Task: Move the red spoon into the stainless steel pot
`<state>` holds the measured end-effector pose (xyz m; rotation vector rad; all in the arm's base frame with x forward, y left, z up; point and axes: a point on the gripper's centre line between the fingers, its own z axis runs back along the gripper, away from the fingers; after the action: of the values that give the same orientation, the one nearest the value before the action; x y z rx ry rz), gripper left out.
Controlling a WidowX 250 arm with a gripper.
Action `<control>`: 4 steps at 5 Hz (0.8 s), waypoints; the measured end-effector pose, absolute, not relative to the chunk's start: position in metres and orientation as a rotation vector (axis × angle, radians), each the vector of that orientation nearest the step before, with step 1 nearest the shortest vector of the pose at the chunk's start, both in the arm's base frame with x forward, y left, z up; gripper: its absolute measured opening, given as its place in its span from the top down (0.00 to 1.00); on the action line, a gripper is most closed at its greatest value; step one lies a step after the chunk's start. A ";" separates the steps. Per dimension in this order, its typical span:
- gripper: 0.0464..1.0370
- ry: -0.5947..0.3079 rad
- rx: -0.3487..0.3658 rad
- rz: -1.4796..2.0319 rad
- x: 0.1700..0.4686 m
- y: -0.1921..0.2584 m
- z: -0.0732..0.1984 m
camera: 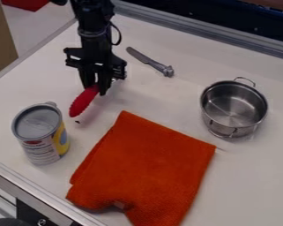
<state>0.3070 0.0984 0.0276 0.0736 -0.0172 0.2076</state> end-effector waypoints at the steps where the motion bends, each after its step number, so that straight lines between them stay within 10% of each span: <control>1: 0.73 0.007 0.034 0.281 0.326 0.081 0.044; 4: 0.73 0.153 -0.033 0.264 0.315 -0.009 0.071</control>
<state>0.3151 -0.0088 0.0708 -0.0328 0.1529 0.2642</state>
